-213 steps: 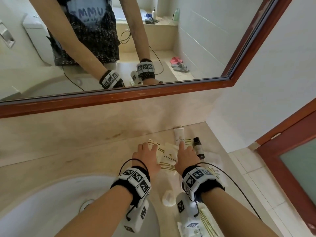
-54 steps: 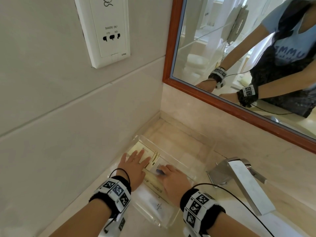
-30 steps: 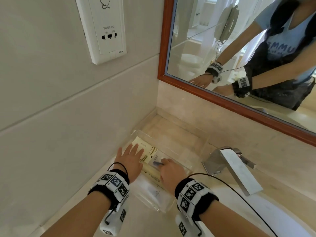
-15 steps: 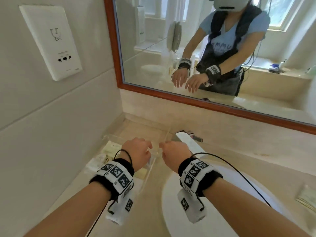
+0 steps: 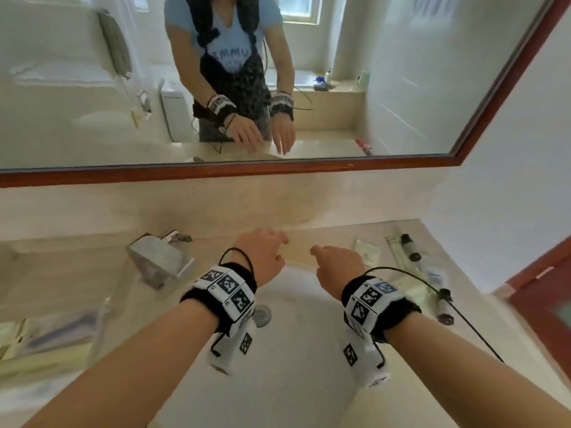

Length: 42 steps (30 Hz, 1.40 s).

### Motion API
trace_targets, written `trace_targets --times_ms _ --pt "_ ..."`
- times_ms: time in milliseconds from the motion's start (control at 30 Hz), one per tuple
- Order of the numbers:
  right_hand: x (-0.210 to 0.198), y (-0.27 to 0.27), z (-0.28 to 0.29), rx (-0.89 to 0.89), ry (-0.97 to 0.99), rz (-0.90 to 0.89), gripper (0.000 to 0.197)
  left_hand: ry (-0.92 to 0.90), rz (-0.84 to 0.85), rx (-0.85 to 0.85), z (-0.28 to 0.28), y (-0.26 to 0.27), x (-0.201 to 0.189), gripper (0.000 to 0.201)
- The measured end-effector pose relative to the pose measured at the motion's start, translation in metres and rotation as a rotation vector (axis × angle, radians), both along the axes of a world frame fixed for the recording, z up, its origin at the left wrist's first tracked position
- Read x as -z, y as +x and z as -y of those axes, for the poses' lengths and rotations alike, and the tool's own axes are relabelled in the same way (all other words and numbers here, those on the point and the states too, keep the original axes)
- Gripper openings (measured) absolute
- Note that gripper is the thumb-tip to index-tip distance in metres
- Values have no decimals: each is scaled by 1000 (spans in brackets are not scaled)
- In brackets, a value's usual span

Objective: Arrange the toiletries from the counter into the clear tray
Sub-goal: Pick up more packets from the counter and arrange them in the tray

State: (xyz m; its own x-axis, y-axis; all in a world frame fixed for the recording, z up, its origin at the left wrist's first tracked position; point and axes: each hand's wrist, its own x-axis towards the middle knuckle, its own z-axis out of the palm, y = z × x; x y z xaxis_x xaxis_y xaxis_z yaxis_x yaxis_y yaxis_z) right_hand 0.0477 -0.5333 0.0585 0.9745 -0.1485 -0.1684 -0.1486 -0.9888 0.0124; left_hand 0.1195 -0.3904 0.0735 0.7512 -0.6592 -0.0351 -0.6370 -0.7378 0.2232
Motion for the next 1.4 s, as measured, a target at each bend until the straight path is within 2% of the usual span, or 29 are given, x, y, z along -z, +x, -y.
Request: trace_targets --times_ms 300,433,600,800,933,1100,1400 --pt "61 -40 132 312 24 -177 43 141 -96 195 148 -12 65 45" --pt "87 -46 175 421 27 -224 51 156 -102 196 194 -7 90 47" --pt "105 -40 209 410 68 -262 55 223 -127 131 237 5 110 54" --pt "106 -16 224 307 165 -159 45 302 -123 33 258 11 127 63" --pt "110 -10 222 451 138 -13 43 284 -123 7 262 13 134 60" --pt "119 -7 213 579 96 -86 52 208 -210 -23 265 15 132 54" --pt "119 -4 215 611 182 -11 54 189 -204 29 261 9 131 43"
